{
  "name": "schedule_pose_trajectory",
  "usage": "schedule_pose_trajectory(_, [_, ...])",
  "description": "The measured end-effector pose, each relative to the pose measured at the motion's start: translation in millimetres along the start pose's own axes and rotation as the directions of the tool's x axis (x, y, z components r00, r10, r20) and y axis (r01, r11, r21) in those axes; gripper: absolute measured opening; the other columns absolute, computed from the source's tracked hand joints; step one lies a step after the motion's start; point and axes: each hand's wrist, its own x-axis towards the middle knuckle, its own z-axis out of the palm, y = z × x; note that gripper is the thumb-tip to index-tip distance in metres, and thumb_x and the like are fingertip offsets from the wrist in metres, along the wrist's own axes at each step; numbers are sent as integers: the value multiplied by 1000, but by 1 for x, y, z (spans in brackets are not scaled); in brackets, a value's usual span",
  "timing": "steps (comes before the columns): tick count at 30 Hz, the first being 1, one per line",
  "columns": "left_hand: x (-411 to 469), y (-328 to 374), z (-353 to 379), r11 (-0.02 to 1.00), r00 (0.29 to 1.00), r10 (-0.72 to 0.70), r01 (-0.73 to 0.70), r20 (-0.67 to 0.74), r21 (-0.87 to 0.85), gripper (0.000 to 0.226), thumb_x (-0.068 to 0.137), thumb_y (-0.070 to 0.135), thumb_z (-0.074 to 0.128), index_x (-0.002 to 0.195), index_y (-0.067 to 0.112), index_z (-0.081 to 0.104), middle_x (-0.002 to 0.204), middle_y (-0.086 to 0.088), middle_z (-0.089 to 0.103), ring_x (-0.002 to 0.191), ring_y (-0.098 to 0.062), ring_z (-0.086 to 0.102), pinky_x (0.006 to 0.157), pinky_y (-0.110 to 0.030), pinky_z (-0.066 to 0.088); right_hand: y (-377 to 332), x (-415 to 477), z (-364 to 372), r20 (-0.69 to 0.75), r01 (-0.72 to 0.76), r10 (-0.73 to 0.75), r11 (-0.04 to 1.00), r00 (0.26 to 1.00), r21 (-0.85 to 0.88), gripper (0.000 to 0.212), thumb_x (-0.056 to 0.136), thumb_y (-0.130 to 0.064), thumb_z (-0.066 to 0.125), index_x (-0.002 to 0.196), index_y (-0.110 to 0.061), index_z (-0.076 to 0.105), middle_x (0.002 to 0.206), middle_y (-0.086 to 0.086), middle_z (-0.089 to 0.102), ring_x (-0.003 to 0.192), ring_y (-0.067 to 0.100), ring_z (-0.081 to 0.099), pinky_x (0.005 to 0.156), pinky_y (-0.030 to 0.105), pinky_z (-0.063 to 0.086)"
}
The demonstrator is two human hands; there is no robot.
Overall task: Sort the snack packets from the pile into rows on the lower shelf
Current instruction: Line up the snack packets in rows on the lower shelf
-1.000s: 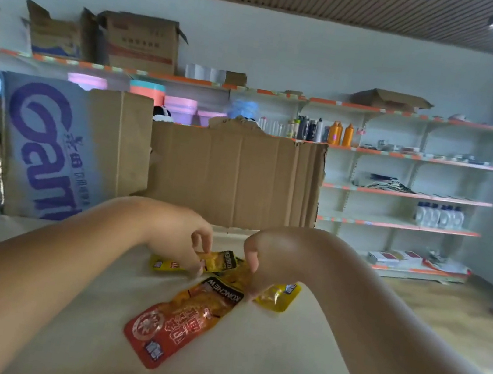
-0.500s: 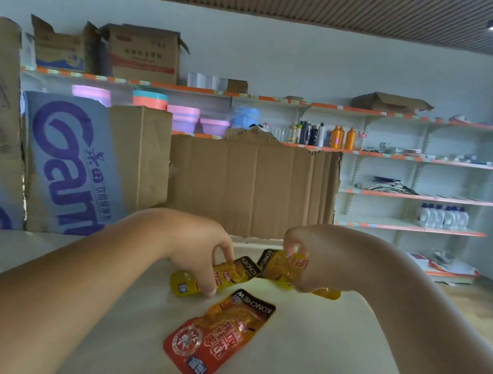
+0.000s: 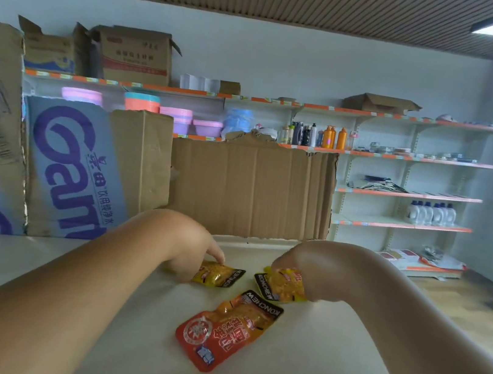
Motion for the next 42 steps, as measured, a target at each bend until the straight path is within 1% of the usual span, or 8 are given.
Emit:
schedule_pose_trajectory(4, [-6,1,-2,993,999,39,-42,-31,-107,75,92,1,46,138,60,52,153,3,44,104,-23,65,71,-32,58,-5,0,-2,62,26,-25,1000,998,-17,63,88,5,47,125,-44,63,120,-7,51,94,22,63,62,26,47])
schedule_pose_trajectory(10, [-3,-3,-2,962,993,84,-103,-84,-253,17,94,33,65,102,47,70,127,13,54,96,-12,62,68,-28,55,1,-3,-6,55,32,-42,985,998,169,33,85,-11,55,80,-37,74,106,-4,69,92,22,68,66,29,47])
schedule_pose_trajectory(13, [4,-5,1,966,994,-9,-20,-108,-258,35,82,59,76,106,39,61,118,9,61,92,-16,67,73,-34,59,3,-1,-7,17,-79,77,989,997,128,9,94,-37,63,88,-29,64,95,1,66,76,18,60,61,26,44])
schedule_pose_trajectory(18, [7,-2,3,976,991,-106,87,-83,-201,51,82,62,77,111,23,62,103,2,68,89,-20,70,75,-33,55,-6,4,-3,146,-298,294,955,944,3,62,90,-71,58,118,-16,63,91,-1,57,90,20,57,76,30,42])
schedule_pose_trajectory(26, [14,-5,6,978,986,-85,54,-144,-203,49,77,64,80,105,28,63,103,4,69,86,-17,67,68,-33,52,6,-4,-7,134,-263,272,961,953,-83,40,80,-57,75,77,-21,58,70,-4,59,65,15,58,63,28,47])
schedule_pose_trajectory(34, [3,2,-3,972,970,-64,8,-232,-235,34,72,54,81,91,34,62,94,10,70,85,-14,67,69,-37,54,11,-19,-22,56,-244,246,969,968,-44,14,78,-26,71,81,-16,61,75,0,57,66,22,55,62,26,42])
schedule_pose_trajectory(38, [-31,-7,-12,947,809,-100,-100,-579,-304,33,71,52,80,90,39,57,89,18,62,79,-5,60,61,-29,44,24,-29,-37,-238,-180,207,975,949,131,22,79,-23,75,87,-19,54,84,0,57,73,17,55,56,28,39])
schedule_pose_trajectory(42, [-66,-9,-2,919,504,-186,-216,-843,-331,41,70,54,79,101,40,57,93,23,60,87,2,58,71,-26,48,16,-31,-32,-651,52,147,959,745,277,23,78,-18,70,89,-23,50,84,-2,55,78,20,55,54,29,34])
